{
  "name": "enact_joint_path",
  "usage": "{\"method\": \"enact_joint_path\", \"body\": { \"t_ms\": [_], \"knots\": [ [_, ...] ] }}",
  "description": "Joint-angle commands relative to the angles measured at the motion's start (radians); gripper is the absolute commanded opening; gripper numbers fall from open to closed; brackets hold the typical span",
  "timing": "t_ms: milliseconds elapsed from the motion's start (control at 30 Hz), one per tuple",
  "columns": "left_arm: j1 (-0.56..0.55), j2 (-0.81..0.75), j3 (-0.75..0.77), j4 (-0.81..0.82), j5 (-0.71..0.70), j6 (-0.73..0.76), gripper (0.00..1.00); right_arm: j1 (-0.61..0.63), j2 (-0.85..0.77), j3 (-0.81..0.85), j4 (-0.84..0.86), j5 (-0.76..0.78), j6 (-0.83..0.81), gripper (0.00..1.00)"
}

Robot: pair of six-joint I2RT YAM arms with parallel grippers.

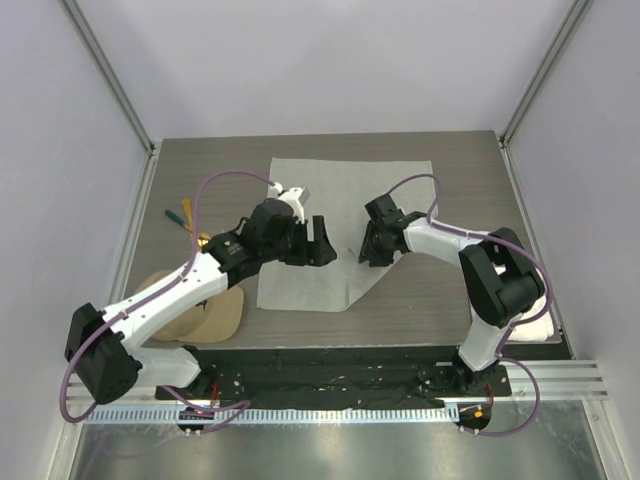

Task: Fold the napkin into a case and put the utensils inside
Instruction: Smooth out the napkin at the center of the board.

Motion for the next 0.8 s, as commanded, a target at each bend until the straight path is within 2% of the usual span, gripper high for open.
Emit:
{"method": "enact_joint_path", "body": {
  "t_ms": [0,100,167,333,400,533,633,767],
  "knots": [
    [0.016,-0.040,-0.008,0.020,0.025,0.021,0.77,0.018,0.032,0.042,0.006,0.062,0.014,0.37],
    [0.022,-0.049,-0.011,0.016,0.033,0.022,0.77,0.030,0.057,0.061,-0.006,0.087,0.021,0.32],
    [0.027,-0.063,-0.017,0.017,0.031,0.024,0.77,0.043,0.068,0.087,-0.021,0.104,0.008,0.21],
    [0.041,-0.080,-0.040,0.019,0.040,0.024,0.77,0.063,0.043,0.145,-0.095,0.181,-0.010,0.11],
    [0.044,-0.086,-0.045,0.025,0.048,0.022,0.77,0.064,0.032,0.177,-0.133,0.200,-0.025,0.02],
    [0.051,-0.082,-0.048,0.034,0.057,0.024,0.77,0.070,-0.006,0.214,-0.205,0.212,-0.051,0.05],
    [0.057,-0.082,-0.053,0.048,0.071,0.021,0.77,0.070,-0.024,0.210,-0.216,0.215,-0.058,0.03],
    [0.062,-0.079,-0.056,0.053,0.091,0.019,0.77,0.069,-0.017,0.205,-0.210,0.195,-0.062,0.07]
  ]
}}
